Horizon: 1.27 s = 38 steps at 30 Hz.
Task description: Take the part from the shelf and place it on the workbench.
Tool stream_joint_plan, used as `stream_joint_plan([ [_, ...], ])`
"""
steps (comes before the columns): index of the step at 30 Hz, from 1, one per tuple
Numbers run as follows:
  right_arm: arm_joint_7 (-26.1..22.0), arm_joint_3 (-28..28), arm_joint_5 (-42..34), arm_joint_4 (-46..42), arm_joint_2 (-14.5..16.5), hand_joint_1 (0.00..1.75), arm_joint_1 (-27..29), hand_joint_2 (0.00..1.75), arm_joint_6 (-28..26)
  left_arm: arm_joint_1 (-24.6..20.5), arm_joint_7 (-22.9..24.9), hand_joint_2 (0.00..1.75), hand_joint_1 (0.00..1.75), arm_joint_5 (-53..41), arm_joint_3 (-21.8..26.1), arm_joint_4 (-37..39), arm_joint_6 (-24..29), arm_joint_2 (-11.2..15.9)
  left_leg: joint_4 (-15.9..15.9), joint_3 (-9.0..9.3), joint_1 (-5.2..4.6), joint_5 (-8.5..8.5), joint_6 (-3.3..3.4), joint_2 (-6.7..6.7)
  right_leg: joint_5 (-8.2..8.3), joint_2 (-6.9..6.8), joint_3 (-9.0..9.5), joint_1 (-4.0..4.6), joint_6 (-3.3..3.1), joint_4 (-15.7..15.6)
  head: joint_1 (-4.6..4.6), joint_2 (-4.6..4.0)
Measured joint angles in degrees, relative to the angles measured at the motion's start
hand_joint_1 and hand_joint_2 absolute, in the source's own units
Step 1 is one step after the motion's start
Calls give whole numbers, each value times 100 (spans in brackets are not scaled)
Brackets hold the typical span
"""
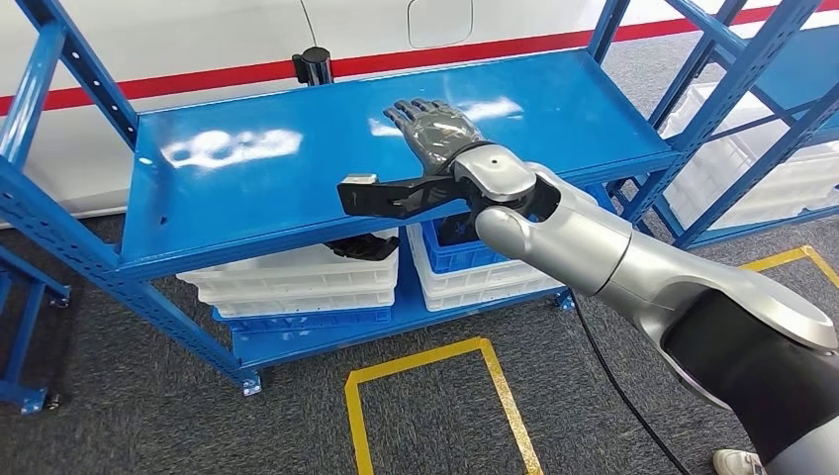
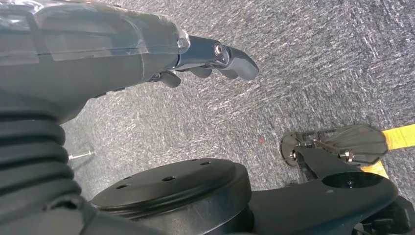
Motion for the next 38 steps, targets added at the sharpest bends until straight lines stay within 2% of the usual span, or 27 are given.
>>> stream_joint_plan([
  [5, -7, -102, -325, 4, 67, 0, 132, 175, -99, 4, 1, 175, 0, 69, 0, 0, 65, 6, -1, 2, 1, -1, 2, 9, -2, 1, 2, 1, 0, -1, -1, 0],
  [8, -39, -275, -775, 5, 151, 0, 699, 175, -621, 27, -20, 175, 0, 148, 2, 0, 127, -3, -2, 18, 3, -10, 5, 6, -13, -3, 22, 3, 6, -8, -3, 0],
  [13, -586, -560, -1141, 284, 320, 0, 2273, 175, -1727, 94, -23, 175, 0, 251, 15, 0, 174, -22, -4, 61, 4, -42, 11, -17, -45, -19, 79, 5, 12, -25, -2, 0],
  [15, -960, -748, -1424, 838, 465, 0, 2942, 175, -2167, 99, 8, 175, 0, 280, 24, 0, 190, -23, -5, 88, 9, -62, 10, -44, -68, -37, 116, 9, 14, -36, -3, 0],
  [17, -1217, -982, -2019, 1642, 638, 0, 3726, 175, -2384, 103, 44, 175, 0, 297, 26, 0, 205, -22, -5, 129, 12, -88, 13, -96, -104, -79, 171, 11, 21, -49, -5, 0],
  [20, -1023, -1454, -3173, 2739, 817, 0, 4968, 175, -2310, 112, 93, 175, 0, 360, 28, -1, 214, -17, -5, 155, 4, -117, 29, -166, -149, -149, 229, 6, 33, -63, 2, 0],
  [23, -523, -1921, -3695, 3594, 977, 0, 5827, 175, -1976, 119, 137, 175, 0, 436, 32, -1, 217, -2, -6, 159, -6, -148, 27, -127, -164, -131, 244, 3, 30, -65, 18, 0],
  [26, -173, -2232, -3840, 4129, 1147, 0, 6168, 175, -1786, 113, 250, 175, 0, 447, 36, -1, 211, 12, -6, 185, -16, -183, 30, -14, -166, -34, 241, 0, 28, -66, 10, 0],
  [28, -131, -2399, -3863, 4366, 1258, 0, 6228, 175, -1795, 104, 310, 175, 0, 438, 37, -2, 201, 16, -7, 208, -17, -199, 31, 29, -168, 11, 246, -2, 25, -67, 4, 0],
  [32, -273, -2692, -4039, 4729, 1415, 0, 6242, 175, -1887, 93, 381, 175, 0, 394, 36, -2, 135, 20, -7, 258, -16, -216, 35, 35, -185, 31, 278, -2, 24, -71, 6, 0],
  [38, -319, -3022, -4240, 4986, 1473, 0, 6237, 175, -1900, 86, 446, 175, 0, 370, 37, -2, 2, 26, -7, 274, -16, -221, 40, 14, -190, 25, 296, -2, 21, -72, 8, 0],
])
